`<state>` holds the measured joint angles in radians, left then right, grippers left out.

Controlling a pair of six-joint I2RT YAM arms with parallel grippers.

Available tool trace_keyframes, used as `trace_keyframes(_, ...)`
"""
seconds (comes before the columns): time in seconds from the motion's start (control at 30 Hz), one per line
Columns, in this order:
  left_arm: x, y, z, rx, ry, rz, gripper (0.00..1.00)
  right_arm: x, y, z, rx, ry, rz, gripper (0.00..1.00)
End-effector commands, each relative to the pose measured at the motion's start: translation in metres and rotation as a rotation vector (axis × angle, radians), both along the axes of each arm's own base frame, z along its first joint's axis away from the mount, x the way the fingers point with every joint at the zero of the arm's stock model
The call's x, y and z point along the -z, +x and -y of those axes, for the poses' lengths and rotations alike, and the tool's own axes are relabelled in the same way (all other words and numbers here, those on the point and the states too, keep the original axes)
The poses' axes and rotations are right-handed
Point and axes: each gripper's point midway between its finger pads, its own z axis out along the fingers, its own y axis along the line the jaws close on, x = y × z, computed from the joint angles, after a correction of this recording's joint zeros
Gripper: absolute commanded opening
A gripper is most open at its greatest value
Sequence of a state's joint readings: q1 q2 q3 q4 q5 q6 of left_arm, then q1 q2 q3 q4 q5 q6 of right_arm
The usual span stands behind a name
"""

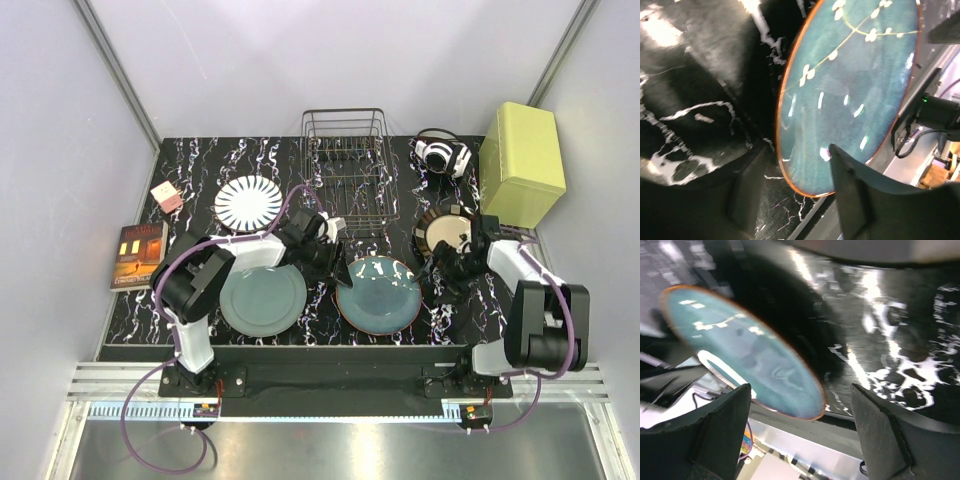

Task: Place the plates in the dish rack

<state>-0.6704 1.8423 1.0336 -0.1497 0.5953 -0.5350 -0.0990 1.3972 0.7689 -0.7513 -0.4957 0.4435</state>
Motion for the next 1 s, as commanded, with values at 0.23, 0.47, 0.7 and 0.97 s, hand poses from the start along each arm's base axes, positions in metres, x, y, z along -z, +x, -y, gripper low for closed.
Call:
trace_keyframes(0.23,-0.007,-0.004,0.004,-0.007,-0.101,-0.008,0.14,0.029,-0.007,-0.01,-0.015,0.07,-0.1,0.77)
trace_keyframes(0.47,0.0,-0.01,0.005,0.018,-0.107,-0.046,0.0,0.012,0.012,-0.043,-0.099,0.339,0.046,0.71)
trace_keyframes(0.7,-0.002,-0.009,0.01,0.024,-0.148,-0.072,0.0,-0.002,0.01,-0.062,-0.168,0.439,0.097,0.65)
trace_keyframes(0.97,-0.04,-0.004,0.026,0.082,-0.37,-0.107,0.0,-0.032,-0.001,-0.101,-0.392,0.571,0.197,0.55)
